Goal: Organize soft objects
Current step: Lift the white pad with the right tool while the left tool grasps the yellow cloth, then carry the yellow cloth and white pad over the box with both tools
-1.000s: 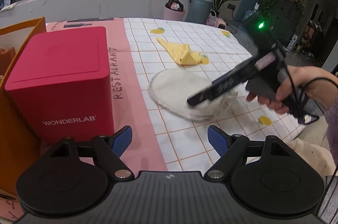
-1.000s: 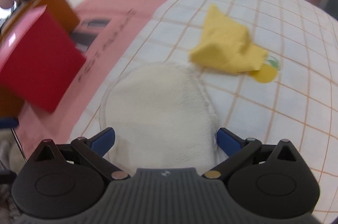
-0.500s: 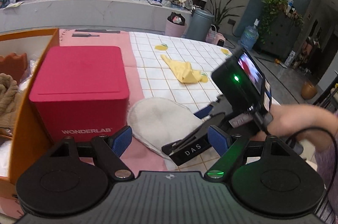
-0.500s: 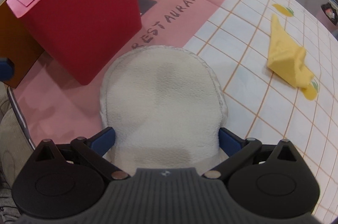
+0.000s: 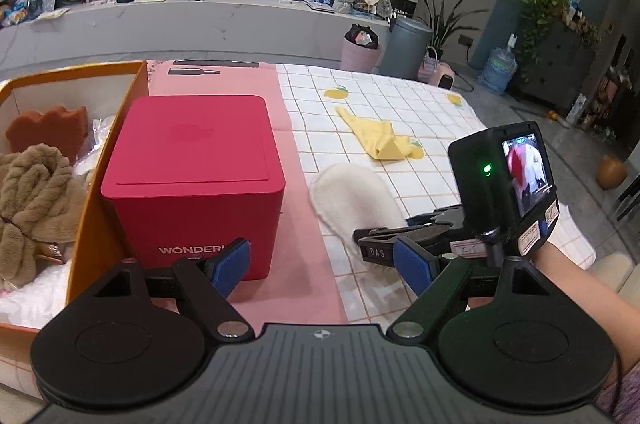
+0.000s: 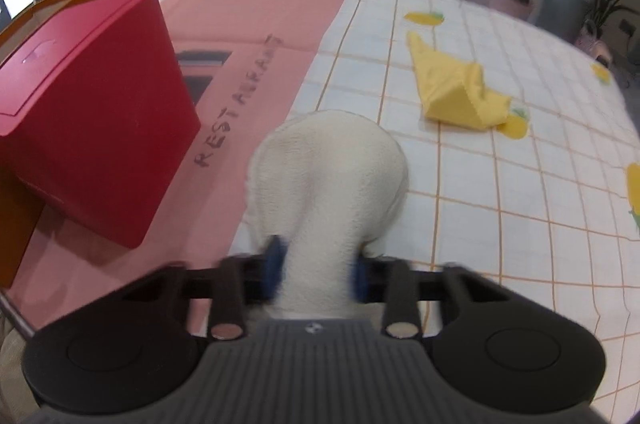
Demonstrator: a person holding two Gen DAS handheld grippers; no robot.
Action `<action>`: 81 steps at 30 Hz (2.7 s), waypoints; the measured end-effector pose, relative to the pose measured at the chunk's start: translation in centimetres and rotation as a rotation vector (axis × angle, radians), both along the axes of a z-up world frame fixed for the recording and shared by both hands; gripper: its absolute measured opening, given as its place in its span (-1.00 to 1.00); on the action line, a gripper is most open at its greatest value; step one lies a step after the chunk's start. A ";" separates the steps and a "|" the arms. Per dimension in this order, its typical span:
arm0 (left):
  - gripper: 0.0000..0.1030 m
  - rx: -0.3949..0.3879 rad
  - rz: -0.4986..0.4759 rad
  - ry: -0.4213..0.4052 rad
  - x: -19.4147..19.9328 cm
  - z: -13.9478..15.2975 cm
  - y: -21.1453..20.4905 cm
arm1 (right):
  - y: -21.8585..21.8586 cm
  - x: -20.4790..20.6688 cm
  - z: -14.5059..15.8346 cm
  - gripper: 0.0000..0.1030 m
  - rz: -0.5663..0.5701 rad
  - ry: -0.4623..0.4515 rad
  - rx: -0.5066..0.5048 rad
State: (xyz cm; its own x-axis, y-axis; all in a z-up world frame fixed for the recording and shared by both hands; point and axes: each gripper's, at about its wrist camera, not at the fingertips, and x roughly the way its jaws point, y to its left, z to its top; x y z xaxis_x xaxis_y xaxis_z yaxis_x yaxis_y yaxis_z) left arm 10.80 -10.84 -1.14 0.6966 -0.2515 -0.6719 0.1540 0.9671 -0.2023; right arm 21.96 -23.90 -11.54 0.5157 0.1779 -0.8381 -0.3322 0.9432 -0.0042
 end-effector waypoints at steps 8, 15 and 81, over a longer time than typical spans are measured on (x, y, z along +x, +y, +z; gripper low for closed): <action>0.85 0.092 -0.022 -0.023 0.1 2.3 -2.5 | -3.8 -2.0 4.5 -0.58 -0.268 -0.095 0.012; 0.85 0.118 -0.103 -0.008 3.8 1.9 -7.1 | -14.3 -1.0 5.3 -0.58 -0.629 -0.115 0.238; -0.99 0.194 -0.159 -0.131 11.9 10.7 -3.6 | -16.5 -8.6 13.5 -0.57 -0.507 -0.249 0.502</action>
